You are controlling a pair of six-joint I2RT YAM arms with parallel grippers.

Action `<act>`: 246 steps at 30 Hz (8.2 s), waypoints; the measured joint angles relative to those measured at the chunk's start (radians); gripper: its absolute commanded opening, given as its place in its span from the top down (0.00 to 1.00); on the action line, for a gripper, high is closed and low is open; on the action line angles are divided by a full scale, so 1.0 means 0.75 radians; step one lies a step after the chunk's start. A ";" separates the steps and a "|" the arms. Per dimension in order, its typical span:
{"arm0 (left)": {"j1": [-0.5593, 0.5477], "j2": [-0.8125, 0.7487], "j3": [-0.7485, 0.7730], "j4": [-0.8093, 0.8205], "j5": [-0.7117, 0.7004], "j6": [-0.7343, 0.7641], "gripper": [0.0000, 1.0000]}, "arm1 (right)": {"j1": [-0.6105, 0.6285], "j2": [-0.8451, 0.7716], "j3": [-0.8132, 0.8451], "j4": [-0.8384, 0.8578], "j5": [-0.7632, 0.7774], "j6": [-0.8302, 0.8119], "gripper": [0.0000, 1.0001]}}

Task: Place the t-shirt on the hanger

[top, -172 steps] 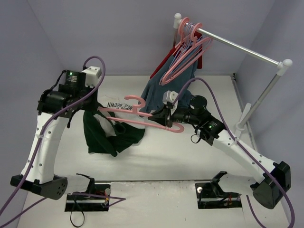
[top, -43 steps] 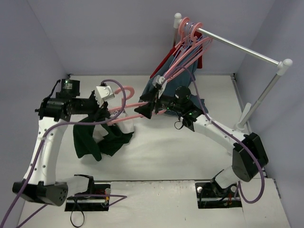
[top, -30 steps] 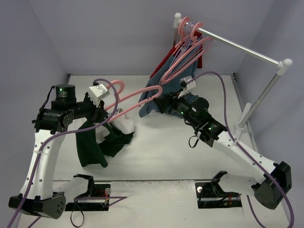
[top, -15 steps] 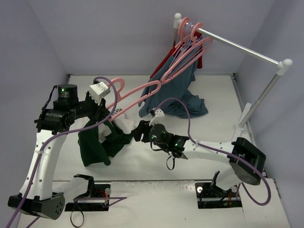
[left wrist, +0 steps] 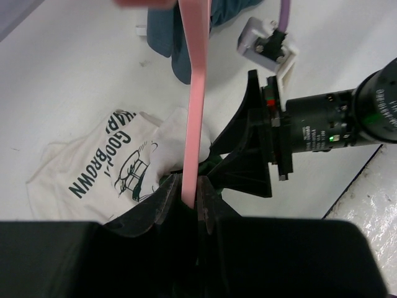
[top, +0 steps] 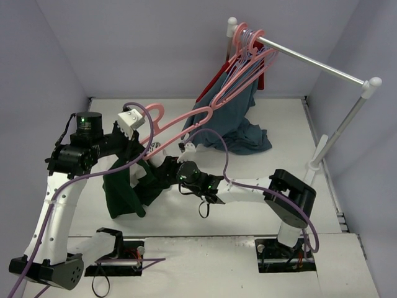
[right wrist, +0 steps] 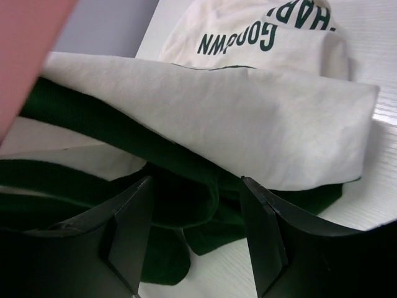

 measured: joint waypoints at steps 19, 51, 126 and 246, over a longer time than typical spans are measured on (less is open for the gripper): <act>-0.036 -0.082 -0.039 -0.004 0.121 0.010 1.00 | -0.127 -0.287 -0.212 -0.095 0.031 -0.243 1.00; -0.207 -0.170 -0.304 0.141 0.031 0.243 1.00 | -0.950 -0.627 -0.105 -0.626 -0.796 -0.738 1.00; -0.435 0.378 0.550 -0.237 -0.422 0.192 1.00 | -0.480 -0.408 0.987 -1.336 -0.502 -1.192 1.00; -0.022 0.076 0.524 0.266 -0.798 -0.329 0.12 | -0.968 -0.750 1.004 -2.314 0.186 -1.266 1.00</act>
